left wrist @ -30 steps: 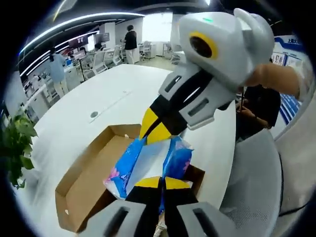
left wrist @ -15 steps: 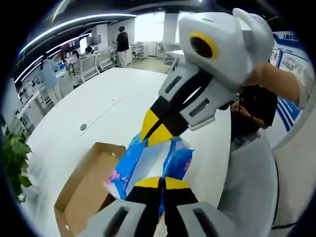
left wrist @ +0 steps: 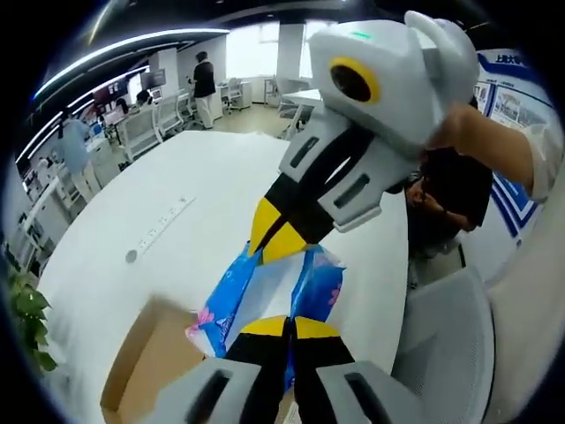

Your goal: Operate the shoe box by opening the lid, removing the specified soft item, and placing it in the target area until the item is outside and the box remains undamaged.

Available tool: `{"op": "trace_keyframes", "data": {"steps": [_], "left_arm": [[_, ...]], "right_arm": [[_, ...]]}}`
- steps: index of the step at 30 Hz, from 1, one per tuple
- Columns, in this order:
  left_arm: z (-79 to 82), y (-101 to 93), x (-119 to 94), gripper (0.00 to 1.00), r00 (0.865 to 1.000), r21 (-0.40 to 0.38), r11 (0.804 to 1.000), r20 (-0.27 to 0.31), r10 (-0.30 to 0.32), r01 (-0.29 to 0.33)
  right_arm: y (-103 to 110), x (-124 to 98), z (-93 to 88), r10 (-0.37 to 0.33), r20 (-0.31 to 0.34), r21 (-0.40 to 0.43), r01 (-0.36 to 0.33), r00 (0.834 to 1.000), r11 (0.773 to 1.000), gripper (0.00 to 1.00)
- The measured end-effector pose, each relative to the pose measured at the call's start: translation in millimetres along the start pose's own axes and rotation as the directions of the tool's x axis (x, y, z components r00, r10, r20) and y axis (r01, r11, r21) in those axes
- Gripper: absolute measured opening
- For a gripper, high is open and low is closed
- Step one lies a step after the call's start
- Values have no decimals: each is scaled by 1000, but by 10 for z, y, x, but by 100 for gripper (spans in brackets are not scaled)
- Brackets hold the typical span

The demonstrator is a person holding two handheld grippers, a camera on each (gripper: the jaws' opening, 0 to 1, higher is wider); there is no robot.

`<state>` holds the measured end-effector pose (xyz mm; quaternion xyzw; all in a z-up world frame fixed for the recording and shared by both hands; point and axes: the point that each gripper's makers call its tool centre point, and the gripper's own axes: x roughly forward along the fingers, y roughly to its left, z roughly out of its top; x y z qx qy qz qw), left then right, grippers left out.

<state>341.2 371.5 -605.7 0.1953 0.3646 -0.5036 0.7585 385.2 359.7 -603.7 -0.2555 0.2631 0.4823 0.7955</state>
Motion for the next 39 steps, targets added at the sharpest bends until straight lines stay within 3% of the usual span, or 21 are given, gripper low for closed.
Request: {"op": "trace_keyframes", "data": {"steps": [21, 39], "left_arm": [[607, -140, 554, 0, 999, 33, 998, 10, -53, 53], [1022, -143, 1117, 0, 993, 53, 991, 9, -121, 121]], "right_arm": [[-483, -412, -484, 16, -12, 13, -16, 1000, 1000, 0], [-953, -561, -979, 17, -32, 59, -15, 999, 998, 0]]}}
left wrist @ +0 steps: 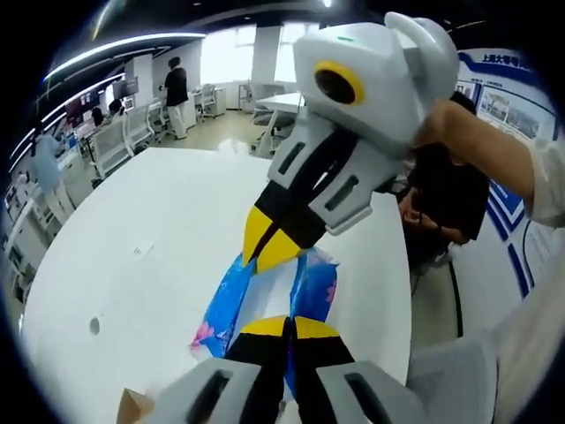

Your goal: Operate the shoe box by opening the lid, removing the specified soft item, and placing it in the target area until the item is outside and the box remains undamaged.

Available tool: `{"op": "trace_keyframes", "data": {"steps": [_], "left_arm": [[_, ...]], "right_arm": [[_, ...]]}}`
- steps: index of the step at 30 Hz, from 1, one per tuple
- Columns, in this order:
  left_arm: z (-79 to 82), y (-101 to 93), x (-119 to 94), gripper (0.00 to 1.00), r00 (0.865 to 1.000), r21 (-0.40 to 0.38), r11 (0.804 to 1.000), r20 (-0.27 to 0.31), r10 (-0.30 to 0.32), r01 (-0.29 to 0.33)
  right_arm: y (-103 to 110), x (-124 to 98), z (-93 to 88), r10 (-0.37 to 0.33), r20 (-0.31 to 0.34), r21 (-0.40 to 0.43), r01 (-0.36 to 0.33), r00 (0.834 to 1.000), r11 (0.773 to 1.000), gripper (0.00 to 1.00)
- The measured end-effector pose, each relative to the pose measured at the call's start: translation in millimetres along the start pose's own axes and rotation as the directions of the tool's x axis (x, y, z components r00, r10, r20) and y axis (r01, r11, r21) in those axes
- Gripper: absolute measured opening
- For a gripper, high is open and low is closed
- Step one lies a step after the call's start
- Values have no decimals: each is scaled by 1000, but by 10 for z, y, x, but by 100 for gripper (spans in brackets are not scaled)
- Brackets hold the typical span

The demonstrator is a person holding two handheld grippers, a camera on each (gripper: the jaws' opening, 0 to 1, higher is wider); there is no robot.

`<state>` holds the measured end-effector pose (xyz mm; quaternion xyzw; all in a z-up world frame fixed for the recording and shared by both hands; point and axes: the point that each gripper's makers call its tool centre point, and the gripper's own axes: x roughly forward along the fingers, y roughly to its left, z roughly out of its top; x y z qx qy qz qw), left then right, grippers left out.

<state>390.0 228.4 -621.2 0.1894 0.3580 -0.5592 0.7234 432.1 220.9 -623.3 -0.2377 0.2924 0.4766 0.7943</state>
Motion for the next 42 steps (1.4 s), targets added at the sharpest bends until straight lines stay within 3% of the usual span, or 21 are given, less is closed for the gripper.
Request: {"op": "trace_keyframes", "data": {"steps": [20, 31, 42], "left_arm": [[214, -2, 682, 0, 995, 22, 995, -42, -93, 94], [137, 8, 1045, 0, 989, 5, 992, -67, -129, 130], [-62, 1, 1298, 0, 982, -20, 988, -103, -155, 154]], "right_arm": [[-359, -43, -568, -34, -68, 44, 37, 997, 998, 0], [-433, 86, -843, -42, -122, 43, 47, 992, 998, 0], [-471, 271, -1148, -43, -184, 30, 49, 982, 998, 0]]}}
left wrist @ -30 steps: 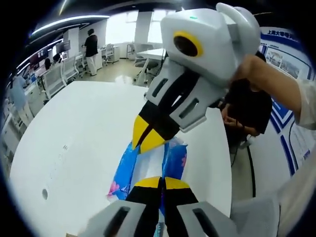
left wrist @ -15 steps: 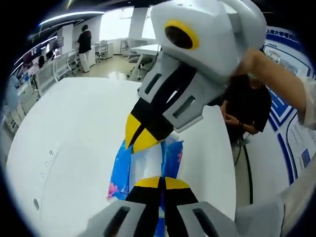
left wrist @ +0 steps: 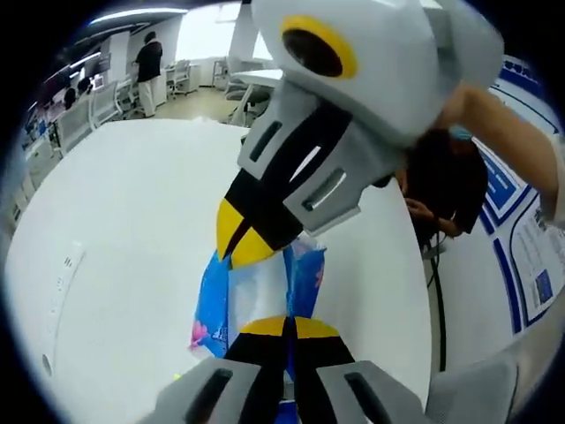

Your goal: Operate the shoe box by opening the lid, removing the specified soft item, and placing it in the target area until the item is outside and the box remains undamaged.

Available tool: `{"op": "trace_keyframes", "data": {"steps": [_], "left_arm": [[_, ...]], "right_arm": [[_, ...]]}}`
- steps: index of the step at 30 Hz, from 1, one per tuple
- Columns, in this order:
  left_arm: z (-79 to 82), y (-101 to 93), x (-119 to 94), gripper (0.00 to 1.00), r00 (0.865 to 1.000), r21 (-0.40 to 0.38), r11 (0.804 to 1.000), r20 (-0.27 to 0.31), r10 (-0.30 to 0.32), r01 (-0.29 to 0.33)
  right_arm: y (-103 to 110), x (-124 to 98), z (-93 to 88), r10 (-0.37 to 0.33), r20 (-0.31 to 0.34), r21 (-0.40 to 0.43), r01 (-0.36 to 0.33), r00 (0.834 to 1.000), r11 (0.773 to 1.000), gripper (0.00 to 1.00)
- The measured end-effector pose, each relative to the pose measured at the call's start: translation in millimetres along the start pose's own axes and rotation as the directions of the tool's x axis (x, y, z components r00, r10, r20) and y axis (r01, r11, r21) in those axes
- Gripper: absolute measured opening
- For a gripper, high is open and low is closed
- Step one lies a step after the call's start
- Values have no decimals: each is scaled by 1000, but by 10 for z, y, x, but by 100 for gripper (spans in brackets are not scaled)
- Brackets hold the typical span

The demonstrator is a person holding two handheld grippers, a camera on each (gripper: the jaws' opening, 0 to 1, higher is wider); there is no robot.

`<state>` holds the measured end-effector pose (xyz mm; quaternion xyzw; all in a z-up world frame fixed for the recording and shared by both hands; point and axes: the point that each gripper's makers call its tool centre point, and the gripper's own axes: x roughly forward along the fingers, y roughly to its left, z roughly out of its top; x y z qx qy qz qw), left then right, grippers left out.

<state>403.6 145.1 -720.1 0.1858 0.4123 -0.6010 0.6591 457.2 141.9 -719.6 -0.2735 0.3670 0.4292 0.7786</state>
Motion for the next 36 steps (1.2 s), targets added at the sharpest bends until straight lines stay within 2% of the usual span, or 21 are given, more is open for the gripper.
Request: {"op": "trace_keyframes", "data": {"steps": [11, 17, 21, 28, 36], "left_arm": [[-57, -40, 95, 0, 1000, -19, 1000, 15, -17, 17], [-39, -33, 82, 1, 1000, -18, 1000, 24, -2, 2], [-18, -47, 57, 7, 1000, -8, 1000, 24, 9, -9], [-4, -102, -15, 15, 1000, 38, 999, 9, 29, -30], [6, -174, -213, 20, 998, 62, 997, 18, 54, -55]], "right_arm": [[-29, 122, -99, -9, -32, -15, 8, 999, 1000, 0], [-69, 139, -108, -19, -30, -13, 19, 999, 1000, 0], [-76, 131, -124, -24, -38, -20, 24, 999, 1000, 2], [-23, 46, -115, -30, -45, -16, 30, 999, 999, 9], [30, -129, -77, -54, -40, 20, 55, 998, 998, 17]]}}
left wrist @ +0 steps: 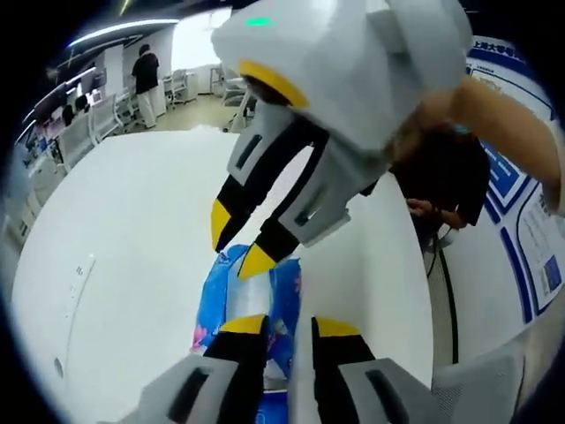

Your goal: Operate the shoe box by opening the lid, removing the specified soft item, and placing it in the target area until the item is outside and the box remains undamaged.

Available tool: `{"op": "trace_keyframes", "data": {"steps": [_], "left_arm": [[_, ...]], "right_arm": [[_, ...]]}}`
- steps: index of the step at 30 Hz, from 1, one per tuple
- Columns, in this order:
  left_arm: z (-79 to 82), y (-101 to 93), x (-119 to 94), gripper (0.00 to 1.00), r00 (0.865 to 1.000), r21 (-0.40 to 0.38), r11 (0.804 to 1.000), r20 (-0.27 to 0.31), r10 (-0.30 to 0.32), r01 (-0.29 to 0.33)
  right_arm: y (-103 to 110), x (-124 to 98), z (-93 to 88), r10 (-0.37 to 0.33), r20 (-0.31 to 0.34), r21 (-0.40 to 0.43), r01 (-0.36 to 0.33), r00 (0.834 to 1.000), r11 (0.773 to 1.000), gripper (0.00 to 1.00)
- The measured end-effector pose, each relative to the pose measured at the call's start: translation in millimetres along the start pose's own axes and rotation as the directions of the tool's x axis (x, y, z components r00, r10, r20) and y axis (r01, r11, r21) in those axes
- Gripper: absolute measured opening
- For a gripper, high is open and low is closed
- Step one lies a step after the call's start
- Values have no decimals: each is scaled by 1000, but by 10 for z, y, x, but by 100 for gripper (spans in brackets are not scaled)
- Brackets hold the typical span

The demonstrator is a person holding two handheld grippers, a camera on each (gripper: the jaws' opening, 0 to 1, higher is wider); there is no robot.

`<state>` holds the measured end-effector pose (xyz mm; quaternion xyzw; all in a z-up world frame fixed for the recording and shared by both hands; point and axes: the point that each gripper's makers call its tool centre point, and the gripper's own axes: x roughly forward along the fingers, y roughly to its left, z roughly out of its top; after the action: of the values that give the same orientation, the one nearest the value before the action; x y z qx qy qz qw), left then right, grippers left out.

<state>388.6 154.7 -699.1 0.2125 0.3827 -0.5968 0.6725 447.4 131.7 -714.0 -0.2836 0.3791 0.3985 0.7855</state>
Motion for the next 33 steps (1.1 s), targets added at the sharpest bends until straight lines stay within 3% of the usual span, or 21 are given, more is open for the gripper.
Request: {"op": "trace_keyframes", "data": {"steps": [5, 18, 33], "left_arm": [[-39, -61, -151, 24, 1000, -7, 1000, -6, 17, -17], [-207, -157, -691, 34, 995, -71, 994, 53, 86, -82], [-613, -177, -1291, 53, 983, -124, 980, 78, 163, -153]], "right_arm": [[76, -144, -1, -17, 3, 32, 17, 1000, 999, 20], [262, -524, 155, -81, 43, 108, 76, 996, 991, 32], [662, -764, 325, -101, 44, 111, 96, 994, 989, 41]]}}
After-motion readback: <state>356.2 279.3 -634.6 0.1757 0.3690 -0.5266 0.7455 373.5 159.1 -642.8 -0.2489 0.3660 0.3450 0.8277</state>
